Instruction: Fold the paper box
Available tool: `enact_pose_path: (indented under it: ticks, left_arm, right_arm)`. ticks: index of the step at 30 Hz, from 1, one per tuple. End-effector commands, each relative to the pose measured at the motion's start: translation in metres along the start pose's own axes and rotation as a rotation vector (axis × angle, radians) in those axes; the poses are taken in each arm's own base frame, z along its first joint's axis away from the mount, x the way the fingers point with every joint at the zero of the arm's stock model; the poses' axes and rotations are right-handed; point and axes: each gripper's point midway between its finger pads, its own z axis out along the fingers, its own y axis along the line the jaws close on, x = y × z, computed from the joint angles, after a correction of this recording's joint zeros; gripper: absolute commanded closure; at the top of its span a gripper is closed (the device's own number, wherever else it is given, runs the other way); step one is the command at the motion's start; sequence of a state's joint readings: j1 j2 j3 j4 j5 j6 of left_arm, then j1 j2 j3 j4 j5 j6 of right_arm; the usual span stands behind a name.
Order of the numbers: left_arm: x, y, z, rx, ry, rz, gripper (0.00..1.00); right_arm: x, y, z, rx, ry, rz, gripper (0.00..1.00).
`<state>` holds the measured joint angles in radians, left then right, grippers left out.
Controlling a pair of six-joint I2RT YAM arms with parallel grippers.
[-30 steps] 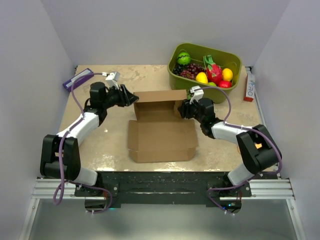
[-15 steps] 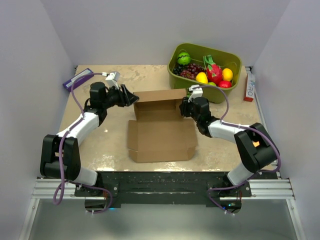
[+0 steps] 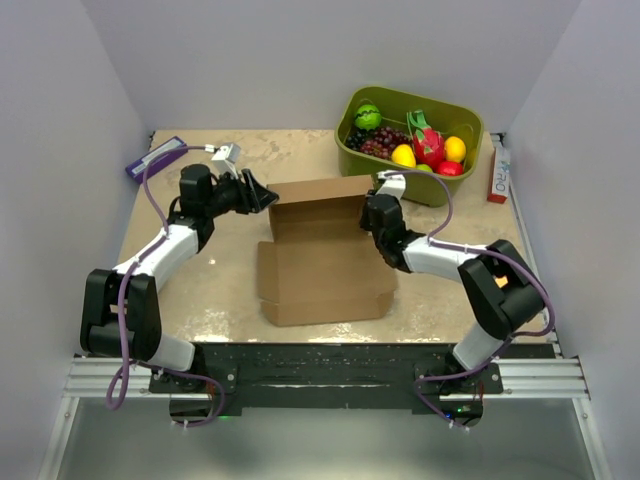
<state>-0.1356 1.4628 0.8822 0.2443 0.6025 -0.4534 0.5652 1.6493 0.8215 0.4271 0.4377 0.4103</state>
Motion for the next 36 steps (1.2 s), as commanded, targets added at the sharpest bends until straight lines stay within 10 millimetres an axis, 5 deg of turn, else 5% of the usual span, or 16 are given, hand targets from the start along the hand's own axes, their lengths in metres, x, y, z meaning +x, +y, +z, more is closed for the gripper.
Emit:
enact_pose_path:
  ticks: [1, 16, 23, 30, 36]
  left_arm:
    - [0.005, -0.013, -0.001, 0.058, 0.015, -0.001, 0.48]
    - [0.005, -0.013, -0.002, 0.056, 0.007, 0.001, 0.49]
    - [-0.006, -0.01, -0.005, 0.021, -0.008, 0.069, 0.43]
    - [-0.033, 0.009, -0.032, -0.173, -0.074, 0.266, 0.27]
    - [-0.04, 0.003, -0.046, -0.214, -0.121, 0.382, 0.22]
  right_arm:
    - [-0.007, -0.007, 0.007, 0.145, -0.05, 0.099, 0.95]
    - [0.012, -0.042, 0.007, 0.448, -0.062, 0.097, 1.0]
    - [0.015, -0.033, 0.007, 0.389, -0.039, 0.074, 1.0]
    - [0.012, -0.014, -0.007, 0.239, 0.069, -0.014, 1.0]
    - [0.009, -0.002, -0.022, 0.139, 0.187, -0.076, 1.0]
